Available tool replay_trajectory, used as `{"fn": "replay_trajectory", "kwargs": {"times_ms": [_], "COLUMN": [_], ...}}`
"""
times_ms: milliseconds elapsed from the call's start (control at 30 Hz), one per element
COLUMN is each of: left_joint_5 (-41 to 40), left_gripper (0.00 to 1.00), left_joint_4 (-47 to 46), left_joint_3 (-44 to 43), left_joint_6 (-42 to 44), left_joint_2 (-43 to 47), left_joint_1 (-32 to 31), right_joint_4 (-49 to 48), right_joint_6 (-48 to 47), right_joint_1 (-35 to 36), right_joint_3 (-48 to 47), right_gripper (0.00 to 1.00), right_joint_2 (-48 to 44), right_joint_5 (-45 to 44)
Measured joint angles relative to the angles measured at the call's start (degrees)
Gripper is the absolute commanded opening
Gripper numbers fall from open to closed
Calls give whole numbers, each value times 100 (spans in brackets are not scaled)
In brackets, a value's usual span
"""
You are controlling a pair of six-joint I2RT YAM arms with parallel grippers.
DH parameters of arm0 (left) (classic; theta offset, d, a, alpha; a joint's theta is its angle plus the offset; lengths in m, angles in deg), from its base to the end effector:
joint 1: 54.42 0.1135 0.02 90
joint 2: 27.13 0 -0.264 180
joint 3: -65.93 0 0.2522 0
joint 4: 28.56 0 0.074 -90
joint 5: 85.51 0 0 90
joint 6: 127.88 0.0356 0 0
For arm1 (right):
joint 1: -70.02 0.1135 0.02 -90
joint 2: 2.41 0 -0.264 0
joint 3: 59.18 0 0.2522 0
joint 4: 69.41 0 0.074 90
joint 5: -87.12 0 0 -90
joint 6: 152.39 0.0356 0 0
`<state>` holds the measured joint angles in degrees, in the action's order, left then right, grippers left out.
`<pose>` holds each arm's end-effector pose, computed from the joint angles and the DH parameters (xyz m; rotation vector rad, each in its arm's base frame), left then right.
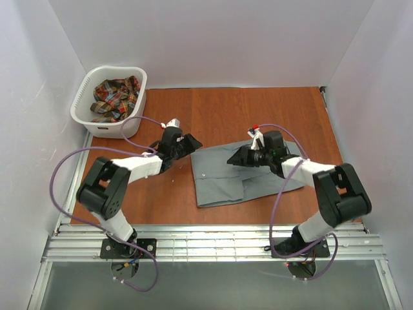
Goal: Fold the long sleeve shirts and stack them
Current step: Fold the shirt
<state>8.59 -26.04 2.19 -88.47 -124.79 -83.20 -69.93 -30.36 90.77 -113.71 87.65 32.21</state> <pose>0.3078 -0.1720 0.1694 -0.4008 2.3037 -0.8179 0.2826 0.1290 0.1718 -0.1488 2.2987 1.1696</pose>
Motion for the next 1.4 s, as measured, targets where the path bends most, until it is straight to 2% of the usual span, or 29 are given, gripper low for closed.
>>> {"fn": "replay_trajectory", "kwargs": {"times_ms": [100, 233, 367, 500, 567, 667, 733, 800, 900, 1000, 1100, 1200, 1400], "left_joint_5": [114, 369, 568, 575, 562, 501, 402, 216, -83, -116, 103, 326, 640], "left_gripper": [44, 39, 32, 30, 30, 36, 44, 53, 61, 62, 59, 56, 48], "left_joint_4": [404, 743, 1019, 1283, 1246, 1351, 1565, 1884, 2350, 2542, 2577, 2605, 2494], "left_joint_3": [153, 645, 1475, 2216, 2308, 2378, 2371, 2297, 1947, 1528, 1259, 1250, 1290], "left_joint_6": [-96, -411, -813, -1274, -1427, -1530, -1513, -1458, -1252, -1038, -798, -605, -490], "left_joint_2": [835, 1672, 1895, 1908, 2068, 2188, 2345, 2605, 2959, 2881, 2415, 1954, 1696], "left_joint_1": [-162, -732, -1270, -1327, -1311, -1311, -1311, -1311, -1257, -1113, -1049, -1051, -1062], "right_joint_4": [225, 492, 691, 708, 673, 699, 876, 1217, 1902, 2446, 2636, 2769, 2994], "right_joint_6": [0, 87, 192, 210, 212, 212, 133, -68, -442, -835, -1097, -1342, -1740], "right_joint_1": [422, 844, 857, 850, 837, 776, 754, 767, 953, 1486, 1982, 2424, 3176], "right_joint_3": [374, 979, 1416, 1554, 1561, 1545, 1458, 1327, 955, 428, 72, -13, -17], "right_gripper": [44, 44, 43, 43, 43, 43, 43, 44, 45, 47, 50, 55, 58], "right_joint_2": [-503, -866, -1102, -1060, -966, -949, -1005, -1154, -1460, -1862, -2155, -2352, -2151], "right_joint_5": [72, 79, -37, -107, -122, -155, -321, -645, -1327, -2118, -2769, -3335, -3945]}}
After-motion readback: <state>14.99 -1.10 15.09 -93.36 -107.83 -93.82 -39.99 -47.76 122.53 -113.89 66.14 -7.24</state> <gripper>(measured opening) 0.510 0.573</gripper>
